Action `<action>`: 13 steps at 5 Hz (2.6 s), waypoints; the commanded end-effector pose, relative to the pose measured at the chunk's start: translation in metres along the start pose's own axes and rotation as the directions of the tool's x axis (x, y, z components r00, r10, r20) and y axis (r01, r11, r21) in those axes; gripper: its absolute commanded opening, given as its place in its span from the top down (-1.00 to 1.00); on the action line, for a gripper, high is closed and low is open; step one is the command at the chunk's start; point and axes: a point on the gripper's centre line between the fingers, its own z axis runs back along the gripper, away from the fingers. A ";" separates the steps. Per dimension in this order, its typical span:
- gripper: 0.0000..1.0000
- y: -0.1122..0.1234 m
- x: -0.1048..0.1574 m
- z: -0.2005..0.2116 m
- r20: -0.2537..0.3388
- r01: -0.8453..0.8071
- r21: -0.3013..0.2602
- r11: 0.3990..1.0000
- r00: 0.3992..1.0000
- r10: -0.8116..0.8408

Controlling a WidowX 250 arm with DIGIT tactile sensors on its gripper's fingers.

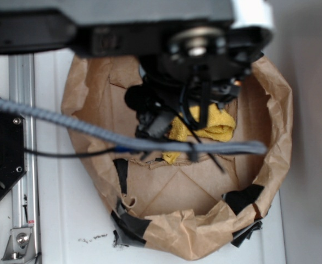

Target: Grab the green ball.

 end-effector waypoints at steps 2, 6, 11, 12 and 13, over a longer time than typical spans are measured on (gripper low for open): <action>-1.00 0.006 0.000 -0.005 0.079 0.006 0.084 0.996 0.997 -0.012; -1.00 0.059 -0.014 -0.091 0.051 0.262 0.187 0.947 0.960 -0.276; -1.00 0.094 -0.026 -0.118 -0.042 0.389 0.188 0.902 0.921 -0.388; -1.00 0.097 -0.004 -0.113 -0.001 0.378 0.229 0.897 0.922 -0.388; -1.00 0.092 0.013 -0.113 0.016 0.397 0.215 0.892 0.912 -0.410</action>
